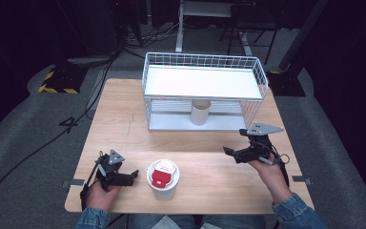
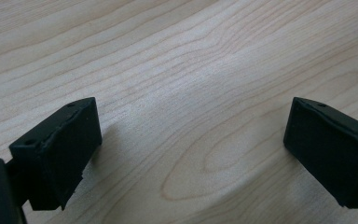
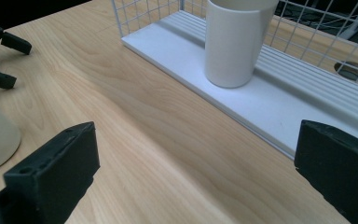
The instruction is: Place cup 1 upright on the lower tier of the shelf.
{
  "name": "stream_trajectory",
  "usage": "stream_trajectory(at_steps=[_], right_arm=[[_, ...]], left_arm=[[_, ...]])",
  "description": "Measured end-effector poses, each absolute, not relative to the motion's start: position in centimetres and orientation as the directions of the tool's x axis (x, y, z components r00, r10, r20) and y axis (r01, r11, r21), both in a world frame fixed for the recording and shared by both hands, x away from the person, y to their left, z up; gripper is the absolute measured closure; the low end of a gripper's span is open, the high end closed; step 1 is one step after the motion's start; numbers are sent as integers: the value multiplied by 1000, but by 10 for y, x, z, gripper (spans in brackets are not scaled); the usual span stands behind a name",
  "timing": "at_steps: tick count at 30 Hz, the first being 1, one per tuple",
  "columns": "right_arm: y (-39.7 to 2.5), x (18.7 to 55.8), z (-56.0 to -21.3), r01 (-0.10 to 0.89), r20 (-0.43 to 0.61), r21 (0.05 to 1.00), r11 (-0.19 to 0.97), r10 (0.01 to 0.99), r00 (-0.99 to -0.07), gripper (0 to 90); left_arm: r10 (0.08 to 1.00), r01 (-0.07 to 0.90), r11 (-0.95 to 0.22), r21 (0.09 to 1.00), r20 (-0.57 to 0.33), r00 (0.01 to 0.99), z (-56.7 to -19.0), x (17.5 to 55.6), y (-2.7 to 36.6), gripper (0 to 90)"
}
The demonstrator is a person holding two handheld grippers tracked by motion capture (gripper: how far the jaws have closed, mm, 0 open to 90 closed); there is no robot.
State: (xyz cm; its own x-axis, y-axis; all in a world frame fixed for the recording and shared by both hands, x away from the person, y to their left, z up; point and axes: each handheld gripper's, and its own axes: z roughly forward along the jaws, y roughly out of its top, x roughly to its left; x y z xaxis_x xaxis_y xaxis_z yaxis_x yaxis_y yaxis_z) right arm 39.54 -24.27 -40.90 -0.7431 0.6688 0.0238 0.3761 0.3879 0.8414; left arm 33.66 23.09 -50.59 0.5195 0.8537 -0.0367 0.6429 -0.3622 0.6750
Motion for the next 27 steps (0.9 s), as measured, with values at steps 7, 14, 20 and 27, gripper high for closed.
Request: stream_trajectory(at_steps=[7, 14, 20, 27], right_arm=[[-263, 374, -411, 369, 29, 852, 373, 668, -743, 3], [-282, 358, -416, 374, 44, 854, 361, 667, -744, 3], [-298, 348, -426, 386, 43, 848, 362, 679, -733, 7], [-308, 340, -445, 420, 68, 836, 354, 693, -718, 7]], left_arm=[[856, 643, -359, 676, -36, 517, -506, 336, 231, 46], [855, 643, -360, 675, -37, 518, -506, 336, 231, 46], [854, 644, -362, 674, -37, 518, -506, 336, 231, 46], [854, 641, -363, 676, -33, 519, -506, 337, 231, 46]])
